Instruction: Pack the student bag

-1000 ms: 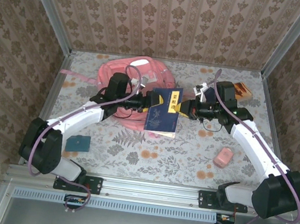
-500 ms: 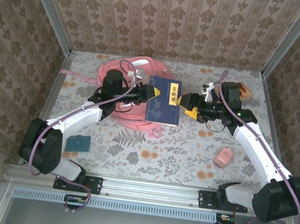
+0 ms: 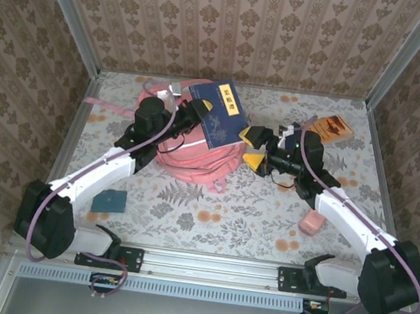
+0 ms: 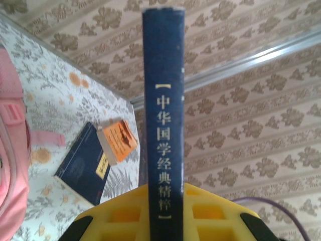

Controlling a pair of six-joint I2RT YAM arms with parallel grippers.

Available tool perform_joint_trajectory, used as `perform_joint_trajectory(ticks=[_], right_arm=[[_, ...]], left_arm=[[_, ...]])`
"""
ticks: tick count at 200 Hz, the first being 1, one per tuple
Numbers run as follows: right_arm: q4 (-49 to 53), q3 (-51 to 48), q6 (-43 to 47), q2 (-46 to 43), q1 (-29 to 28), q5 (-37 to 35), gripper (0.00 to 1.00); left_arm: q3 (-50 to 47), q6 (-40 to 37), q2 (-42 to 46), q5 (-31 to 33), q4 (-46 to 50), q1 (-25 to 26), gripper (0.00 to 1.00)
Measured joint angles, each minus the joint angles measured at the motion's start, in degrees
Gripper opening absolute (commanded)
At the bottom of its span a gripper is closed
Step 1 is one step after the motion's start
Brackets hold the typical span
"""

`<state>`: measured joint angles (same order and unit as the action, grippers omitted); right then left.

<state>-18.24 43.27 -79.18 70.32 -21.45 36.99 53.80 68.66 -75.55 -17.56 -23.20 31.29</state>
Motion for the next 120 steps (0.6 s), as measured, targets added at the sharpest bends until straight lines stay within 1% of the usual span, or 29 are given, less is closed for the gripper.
perform_joint_trajectory(ticks=[32, 57, 72, 89, 120], right_arm=[[-11.67, -0.61, -7.58, 4.42, -3.28, -2.54, 1.00], [-19.58, -0.52, -11.50, 7.50, -4.90, -4.59, 0.99], [-22.36, -0.13, -12.94, 8.66, -5.57, -5.95, 0.97], [-24.59, 0.42, -13.90, 8.87, -6.05, -7.61, 0.85], [-28.74, 1.05, -15.28, 8.87, -6.36, -10.49, 0.71]], left_arm=[[-0.66, 2.71, 0.02, 4.42, -2.60, 0.50, 0.00], [-0.90, 4.42, 0.00, 5.90, -4.37, 0.85, 0.00], [-0.94, 5.35, -0.02, 6.36, -5.20, 0.98, 0.00], [-1.29, 6.40, -0.09, 6.91, -6.45, 1.22, 0.00], [-2.25, 7.74, -0.11, 8.22, -6.91, 1.79, 0.00]])
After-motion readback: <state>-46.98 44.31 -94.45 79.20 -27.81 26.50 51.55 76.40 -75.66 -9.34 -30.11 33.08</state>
